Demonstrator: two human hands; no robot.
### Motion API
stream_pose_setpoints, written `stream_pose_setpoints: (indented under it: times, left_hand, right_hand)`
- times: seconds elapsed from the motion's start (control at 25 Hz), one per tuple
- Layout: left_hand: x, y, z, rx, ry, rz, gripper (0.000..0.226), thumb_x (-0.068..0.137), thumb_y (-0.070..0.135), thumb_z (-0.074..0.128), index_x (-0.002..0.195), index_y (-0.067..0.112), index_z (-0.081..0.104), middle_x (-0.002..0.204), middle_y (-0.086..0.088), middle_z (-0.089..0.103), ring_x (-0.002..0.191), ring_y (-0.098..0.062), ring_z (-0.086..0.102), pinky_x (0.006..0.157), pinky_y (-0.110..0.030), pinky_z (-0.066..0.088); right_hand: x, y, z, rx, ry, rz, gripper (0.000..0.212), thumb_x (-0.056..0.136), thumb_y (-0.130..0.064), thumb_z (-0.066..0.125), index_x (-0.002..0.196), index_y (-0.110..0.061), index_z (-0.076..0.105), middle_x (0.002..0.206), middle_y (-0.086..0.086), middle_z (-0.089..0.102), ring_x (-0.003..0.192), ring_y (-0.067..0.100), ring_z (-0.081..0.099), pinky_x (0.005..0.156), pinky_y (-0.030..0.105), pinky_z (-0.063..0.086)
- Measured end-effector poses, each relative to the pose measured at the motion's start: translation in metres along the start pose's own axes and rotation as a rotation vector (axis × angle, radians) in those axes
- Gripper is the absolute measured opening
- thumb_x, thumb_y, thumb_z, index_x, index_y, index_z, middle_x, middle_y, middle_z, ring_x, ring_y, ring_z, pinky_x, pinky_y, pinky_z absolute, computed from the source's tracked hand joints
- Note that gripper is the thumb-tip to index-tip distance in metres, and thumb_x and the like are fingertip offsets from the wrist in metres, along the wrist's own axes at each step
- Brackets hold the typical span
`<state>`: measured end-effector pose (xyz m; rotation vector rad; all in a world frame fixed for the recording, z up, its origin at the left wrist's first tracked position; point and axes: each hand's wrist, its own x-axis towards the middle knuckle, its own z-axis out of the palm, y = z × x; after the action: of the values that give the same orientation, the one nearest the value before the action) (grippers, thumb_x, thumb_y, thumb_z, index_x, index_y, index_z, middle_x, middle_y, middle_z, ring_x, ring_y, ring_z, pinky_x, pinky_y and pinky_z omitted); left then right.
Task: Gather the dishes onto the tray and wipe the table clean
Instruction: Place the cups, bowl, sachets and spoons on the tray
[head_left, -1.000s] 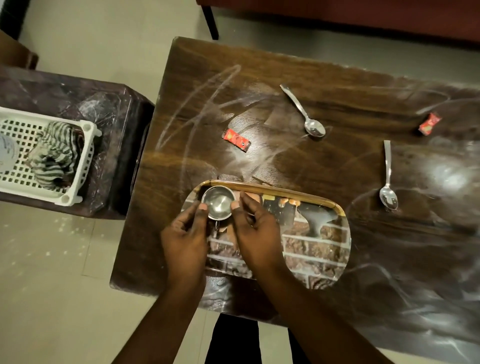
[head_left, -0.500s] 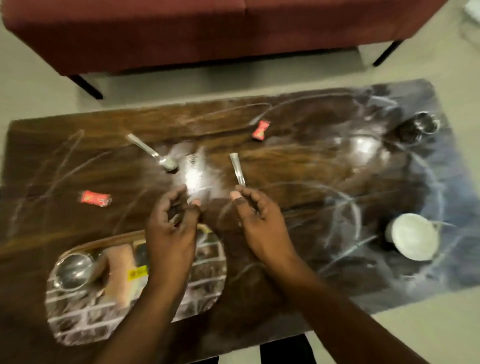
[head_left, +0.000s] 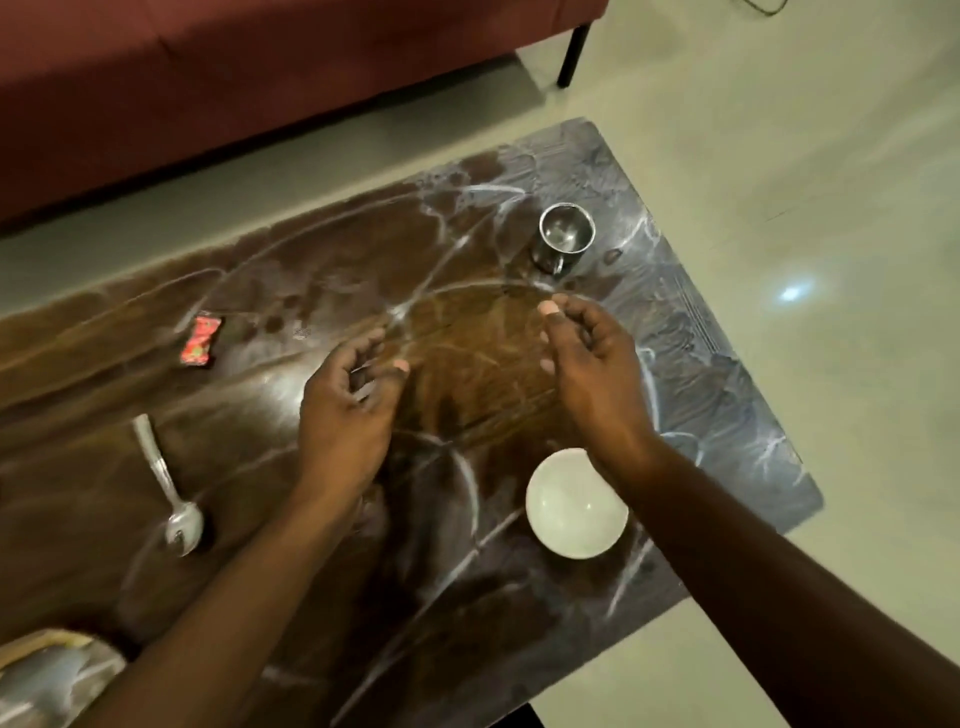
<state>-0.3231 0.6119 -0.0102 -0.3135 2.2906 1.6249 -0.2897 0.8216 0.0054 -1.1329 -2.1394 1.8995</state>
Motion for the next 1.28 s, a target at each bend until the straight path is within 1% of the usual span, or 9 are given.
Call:
stream_pose_setpoints:
  times: [0.08, 0.2, 0.32, 0.4, 0.44, 0.68, 0.96, 1.12, 1.28]
  left_hand:
    - [0.021, 0.014, 0.036, 0.038, -0.054, 0.026, 0.041, 0.105, 0.022, 0.069, 0.145, 0.020, 0.065, 0.141, 0.002, 0.070, 0.118, -0.003, 0.069, 0.108, -0.032, 0.057]
    - [0.048, 0.032, 0.085, 0.040, -0.098, 0.043, 0.045, 0.107, 0.026, 0.067, 0.151, 0.020, 0.060, 0.141, 0.004, 0.070, 0.120, -0.005, 0.069, 0.107, -0.026, 0.056]
    - [0.070, 0.049, 0.128, 0.029, -0.178, 0.011, 0.052, 0.109, 0.027, 0.063, 0.159, 0.018, 0.051, 0.137, 0.014, 0.067, 0.116, 0.002, 0.065, 0.099, -0.011, 0.051]
    - [0.081, 0.062, 0.154, -0.075, -0.236, -0.064, 0.057, 0.112, 0.028, 0.058, 0.165, 0.021, 0.040, 0.163, 0.007, 0.053, 0.140, -0.007, 0.057, 0.117, -0.026, 0.047]
    - [0.088, 0.066, 0.165, -0.125, -0.241, -0.098, 0.057, 0.112, 0.028, 0.056, 0.166, 0.022, 0.039, 0.168, 0.004, 0.048, 0.148, -0.011, 0.052, 0.123, -0.036, 0.044]
    - [0.109, 0.064, 0.184, -0.260, -0.222, -0.134, 0.039, 0.114, 0.018, 0.051, 0.151, 0.023, 0.061, 0.143, 0.001, 0.072, 0.132, -0.016, 0.067, 0.119, -0.046, 0.051]
    - [0.081, 0.040, 0.120, -0.451, 0.028, -0.059, 0.034, 0.111, 0.011, 0.057, 0.142, 0.012, 0.070, 0.136, -0.002, 0.077, 0.130, -0.017, 0.071, 0.118, -0.047, 0.053]
    - [0.041, 0.007, 0.032, -0.559, 0.162, -0.081, 0.035, 0.108, 0.012, 0.061, 0.142, 0.012, 0.070, 0.137, -0.004, 0.077, 0.132, -0.020, 0.070, 0.120, -0.050, 0.050]
    - [-0.010, -0.036, -0.069, -0.568, 0.297, -0.067, 0.031, 0.106, 0.018, 0.064, 0.135, 0.018, 0.074, 0.134, -0.002, 0.078, 0.133, -0.024, 0.069, 0.120, -0.051, 0.049]
  right_hand:
    - [0.036, 0.000, -0.024, 0.018, 0.033, 0.004, 0.029, 0.103, -0.039, 0.067, 0.127, -0.024, 0.069, 0.102, -0.010, 0.076, 0.092, 0.006, 0.072, 0.097, 0.051, 0.062]
    - [0.086, 0.000, -0.044, 0.014, 0.026, 0.040, 0.031, 0.103, -0.043, 0.065, 0.129, -0.028, 0.067, 0.114, -0.009, 0.074, 0.106, 0.012, 0.072, 0.101, 0.053, 0.060]
    - [0.121, -0.003, -0.049, 0.041, -0.020, 0.108, 0.031, 0.107, -0.039, 0.061, 0.134, -0.025, 0.064, 0.114, -0.010, 0.071, 0.090, 0.003, 0.076, 0.090, 0.038, 0.064]
    - [0.135, -0.004, -0.048, 0.084, -0.083, 0.152, 0.023, 0.109, -0.036, 0.057, 0.128, -0.024, 0.065, 0.105, -0.012, 0.071, 0.078, 0.001, 0.076, 0.072, 0.025, 0.062]
    - [0.139, -0.004, -0.045, 0.092, -0.114, 0.156, 0.022, 0.110, -0.035, 0.056, 0.126, -0.024, 0.067, 0.103, -0.011, 0.073, 0.081, 0.003, 0.075, 0.071, 0.024, 0.060]
    - [0.146, 0.003, -0.027, 0.152, -0.138, 0.147, 0.031, 0.110, -0.032, 0.056, 0.134, -0.019, 0.071, 0.124, 0.000, 0.077, 0.114, 0.018, 0.073, 0.089, 0.031, 0.062]
    - [0.090, -0.004, 0.020, 0.199, -0.139, 0.031, 0.031, 0.105, -0.026, 0.066, 0.134, -0.016, 0.074, 0.123, -0.005, 0.079, 0.116, 0.008, 0.073, 0.099, 0.035, 0.062]
    - [0.021, 0.002, 0.080, 0.130, -0.271, -0.025, 0.035, 0.103, -0.031, 0.069, 0.136, -0.020, 0.073, 0.128, -0.008, 0.077, 0.123, 0.007, 0.070, 0.109, 0.044, 0.056]
    - [-0.057, 0.005, 0.153, 0.077, -0.393, -0.023, 0.030, 0.101, -0.025, 0.072, 0.130, -0.019, 0.076, 0.121, -0.011, 0.080, 0.117, 0.005, 0.073, 0.108, 0.045, 0.057]
